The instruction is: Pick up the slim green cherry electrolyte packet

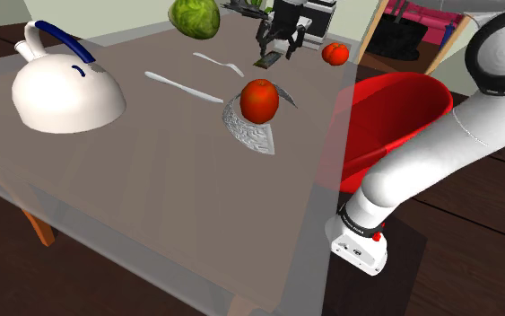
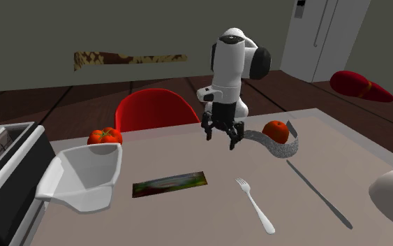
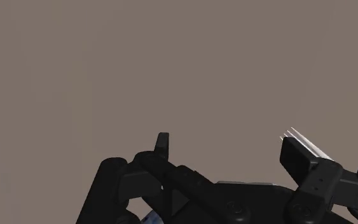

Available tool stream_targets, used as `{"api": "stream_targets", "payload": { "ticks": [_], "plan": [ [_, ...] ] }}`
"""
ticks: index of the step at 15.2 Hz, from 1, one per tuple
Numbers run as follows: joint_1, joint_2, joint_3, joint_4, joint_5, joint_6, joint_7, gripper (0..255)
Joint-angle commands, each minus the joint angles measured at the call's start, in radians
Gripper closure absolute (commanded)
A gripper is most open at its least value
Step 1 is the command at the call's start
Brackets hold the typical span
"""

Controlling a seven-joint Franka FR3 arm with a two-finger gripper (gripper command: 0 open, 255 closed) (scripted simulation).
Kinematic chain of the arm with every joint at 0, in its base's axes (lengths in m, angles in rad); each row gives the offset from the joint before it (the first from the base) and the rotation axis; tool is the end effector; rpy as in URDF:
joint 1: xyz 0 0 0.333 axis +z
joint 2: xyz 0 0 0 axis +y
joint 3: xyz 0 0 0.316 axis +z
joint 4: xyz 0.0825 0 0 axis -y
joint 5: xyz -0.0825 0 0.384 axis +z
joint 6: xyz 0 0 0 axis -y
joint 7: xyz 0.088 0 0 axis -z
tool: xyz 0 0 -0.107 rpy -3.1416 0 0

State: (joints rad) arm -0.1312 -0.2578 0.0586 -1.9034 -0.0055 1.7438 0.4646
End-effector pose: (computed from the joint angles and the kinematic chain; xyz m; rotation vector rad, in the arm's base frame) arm 0.4854 -0.0325 0.6151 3.0239 -0.8332 0.1567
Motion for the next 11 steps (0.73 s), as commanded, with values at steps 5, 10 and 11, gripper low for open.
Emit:
{"api": "stream_targets", "payload": {
  "ticks": [5,10,11],
  "plan": [
    [-0.049,0.241,-0.035,0.248,-0.005,-0.045,0.117,0],
    [-0.086,0.439,-0.073,0.483,0.007,-0.113,0.205,0],
    [-0.094,0.480,-0.081,0.535,0.012,-0.130,0.221,0]
  ]
}}
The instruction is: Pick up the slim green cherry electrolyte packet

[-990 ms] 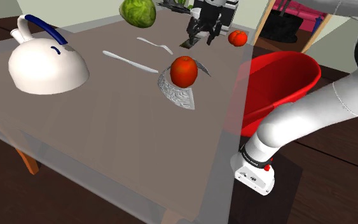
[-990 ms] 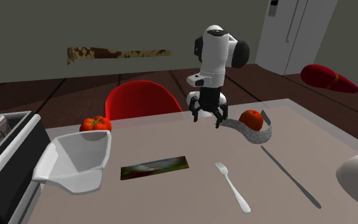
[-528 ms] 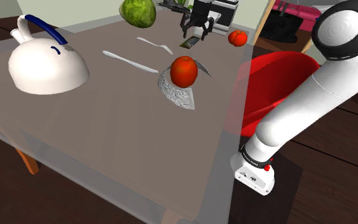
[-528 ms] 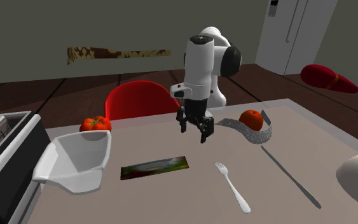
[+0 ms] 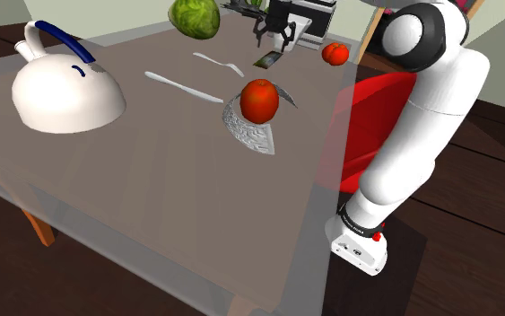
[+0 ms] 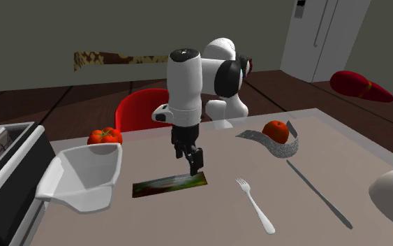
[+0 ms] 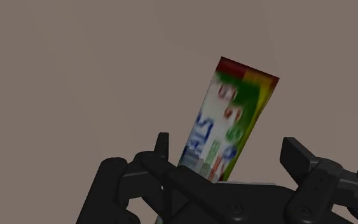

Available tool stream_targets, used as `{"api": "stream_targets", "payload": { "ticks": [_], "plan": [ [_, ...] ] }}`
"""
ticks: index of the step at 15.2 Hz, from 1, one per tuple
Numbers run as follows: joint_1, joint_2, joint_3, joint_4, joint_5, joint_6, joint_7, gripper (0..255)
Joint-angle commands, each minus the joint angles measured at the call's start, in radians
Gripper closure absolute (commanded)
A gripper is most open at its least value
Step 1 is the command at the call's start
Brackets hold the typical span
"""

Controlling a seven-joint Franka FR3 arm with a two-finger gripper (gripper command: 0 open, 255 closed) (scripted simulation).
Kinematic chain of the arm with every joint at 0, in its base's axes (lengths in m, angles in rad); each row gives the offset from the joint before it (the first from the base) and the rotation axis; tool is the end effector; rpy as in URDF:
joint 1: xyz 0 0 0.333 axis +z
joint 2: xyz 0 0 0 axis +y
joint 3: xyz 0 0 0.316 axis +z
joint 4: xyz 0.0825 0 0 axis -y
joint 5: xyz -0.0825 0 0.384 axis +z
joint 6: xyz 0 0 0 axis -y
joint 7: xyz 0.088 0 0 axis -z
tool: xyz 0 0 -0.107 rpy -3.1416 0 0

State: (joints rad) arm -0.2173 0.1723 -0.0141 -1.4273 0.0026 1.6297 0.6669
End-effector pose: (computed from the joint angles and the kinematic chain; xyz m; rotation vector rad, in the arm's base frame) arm 0.5968 -0.1395 0.5973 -2.8238 1.3608 -0.0460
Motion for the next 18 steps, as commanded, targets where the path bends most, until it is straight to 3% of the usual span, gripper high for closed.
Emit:
{"api": "stream_targets", "payload": {
  "ticks": [1,3,12,13,18],
  "plan": [
    [-0.017,0.092,-0.016,0.114,0.009,-0.035,0.035,0],
    [-0.034,0.168,-0.031,0.214,0.020,-0.071,0.062,0],
    [-0.032,0.139,-0.030,0.069,0.018,0.046,0.061,0],
    [-0.032,0.141,-0.031,0.072,0.018,0.044,0.061,255],
    [-0.032,0.141,-0.031,0.073,0.018,0.044,0.061,255]
  ]
}}
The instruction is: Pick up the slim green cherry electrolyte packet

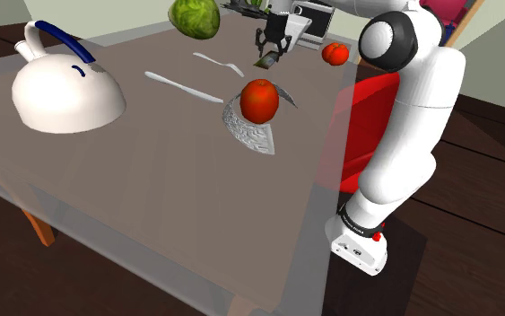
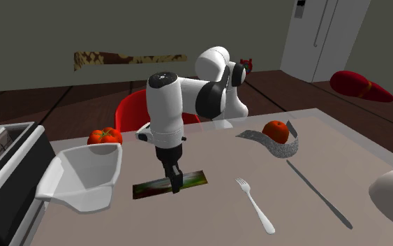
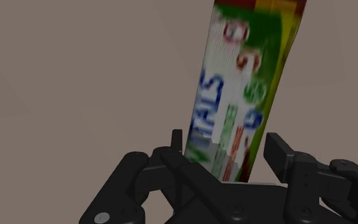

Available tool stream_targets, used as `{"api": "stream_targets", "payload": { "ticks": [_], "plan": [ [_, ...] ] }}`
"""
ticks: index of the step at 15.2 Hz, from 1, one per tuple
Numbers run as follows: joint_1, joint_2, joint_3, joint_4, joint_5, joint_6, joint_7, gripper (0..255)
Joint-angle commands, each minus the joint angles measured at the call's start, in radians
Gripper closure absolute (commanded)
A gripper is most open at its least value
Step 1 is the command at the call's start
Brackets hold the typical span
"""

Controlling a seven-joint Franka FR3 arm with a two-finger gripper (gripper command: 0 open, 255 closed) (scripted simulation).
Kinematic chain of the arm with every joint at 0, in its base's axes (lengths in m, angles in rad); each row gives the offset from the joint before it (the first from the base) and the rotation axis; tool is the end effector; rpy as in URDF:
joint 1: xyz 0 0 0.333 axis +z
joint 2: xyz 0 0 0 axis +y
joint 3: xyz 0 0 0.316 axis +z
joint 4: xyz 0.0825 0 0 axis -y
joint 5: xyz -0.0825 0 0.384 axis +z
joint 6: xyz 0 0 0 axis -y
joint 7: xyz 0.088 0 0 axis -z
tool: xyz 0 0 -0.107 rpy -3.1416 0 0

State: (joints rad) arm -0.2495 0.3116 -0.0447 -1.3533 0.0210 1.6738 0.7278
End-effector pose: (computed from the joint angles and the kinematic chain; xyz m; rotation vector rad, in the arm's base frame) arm 0.6281 -0.1836 0.5485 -2.7325 1.5318 -0.0116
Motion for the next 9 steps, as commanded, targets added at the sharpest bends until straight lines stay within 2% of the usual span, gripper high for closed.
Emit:
{"api": "stream_targets", "payload": {
  "ticks": [1,4,9],
  "plan": [
    [0.000,0.001,0.000,-0.002,0.000,0.000,0.000,255],
    [0.000,0.000,0.000,-0.005,0.000,0.002,0.000,255],
    [-0.001,0.016,0.000,0.087,0.000,-0.074,0.001,255]
  ]
}}
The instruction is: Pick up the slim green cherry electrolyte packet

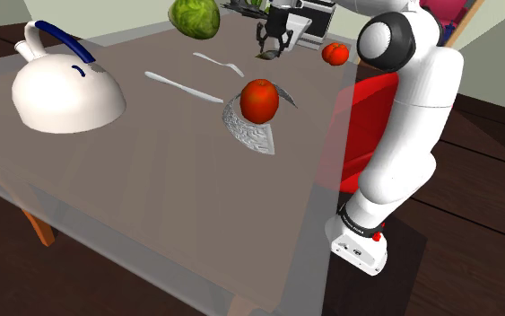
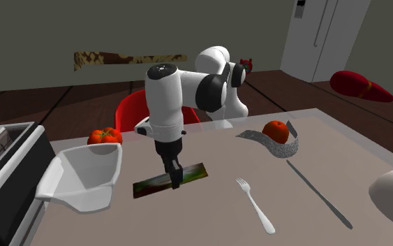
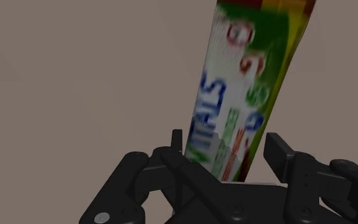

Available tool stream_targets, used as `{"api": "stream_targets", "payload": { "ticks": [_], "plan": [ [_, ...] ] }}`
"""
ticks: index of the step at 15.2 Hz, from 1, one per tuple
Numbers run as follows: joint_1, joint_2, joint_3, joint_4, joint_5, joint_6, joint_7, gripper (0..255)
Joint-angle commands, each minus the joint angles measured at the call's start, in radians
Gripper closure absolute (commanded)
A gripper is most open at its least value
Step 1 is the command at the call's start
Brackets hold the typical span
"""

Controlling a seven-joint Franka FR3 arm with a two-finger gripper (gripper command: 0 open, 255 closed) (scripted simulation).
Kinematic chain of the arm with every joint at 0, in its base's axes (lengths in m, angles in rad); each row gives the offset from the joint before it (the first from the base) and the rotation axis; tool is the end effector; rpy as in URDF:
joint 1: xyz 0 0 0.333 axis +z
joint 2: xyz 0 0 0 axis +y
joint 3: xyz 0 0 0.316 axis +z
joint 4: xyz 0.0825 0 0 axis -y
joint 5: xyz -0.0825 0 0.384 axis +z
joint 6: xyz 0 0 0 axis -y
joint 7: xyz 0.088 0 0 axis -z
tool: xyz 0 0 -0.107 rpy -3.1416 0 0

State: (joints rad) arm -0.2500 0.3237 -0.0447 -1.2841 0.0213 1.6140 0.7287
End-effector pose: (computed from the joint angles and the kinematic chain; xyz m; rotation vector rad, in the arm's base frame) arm 0.6279 -0.1832 0.5683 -2.7331 1.5322 -0.0075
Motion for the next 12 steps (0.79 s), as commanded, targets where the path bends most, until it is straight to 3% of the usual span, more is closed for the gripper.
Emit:
{"api": "stream_targets", "payload": {
  "ticks": [1,10,12],
  "plan": [
    [-0.001,0.008,0.000,0.038,0.000,-0.030,0.000,255],
    [-0.005,0.074,0.000,0.263,0.003,-0.189,0.001,255],
    [-0.005,0.076,0.000,0.268,0.003,-0.192,0.001,255]
  ]
}}
